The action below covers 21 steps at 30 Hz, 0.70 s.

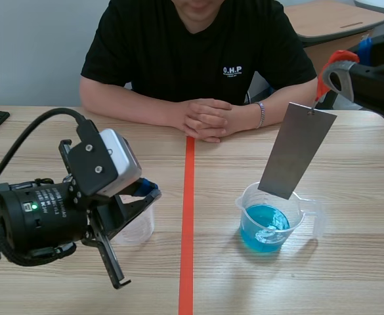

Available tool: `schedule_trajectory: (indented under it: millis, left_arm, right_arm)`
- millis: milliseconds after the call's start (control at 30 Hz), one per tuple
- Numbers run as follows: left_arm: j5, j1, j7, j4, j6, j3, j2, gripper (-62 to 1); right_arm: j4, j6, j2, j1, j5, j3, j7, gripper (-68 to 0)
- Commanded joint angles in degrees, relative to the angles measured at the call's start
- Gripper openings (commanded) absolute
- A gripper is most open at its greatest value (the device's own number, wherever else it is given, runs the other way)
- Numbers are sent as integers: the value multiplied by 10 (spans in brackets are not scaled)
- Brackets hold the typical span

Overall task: Do the redox reaction experiment.
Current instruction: 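Raise the plate and point at it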

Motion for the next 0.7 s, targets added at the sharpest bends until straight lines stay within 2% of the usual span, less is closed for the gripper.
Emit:
schedule_trajectory:
  millis: [0, 533, 667]
  left_arm:
    - [-2, -12, -6, -3, 3, 5, 9, -566]
    - [14, -90, 1, -87, -6, 78, 108, -566]
    - [27, -106, 7, -101, -6, 97, 133, -566]
  right_arm:
    - [9, 3, 9, 2, 8, 7, 9, -660]
    - [9, 3, 9, 2, 8, 7, 9, -660]
    - [9, 3, 9, 2, 8, 7, 8, -660]
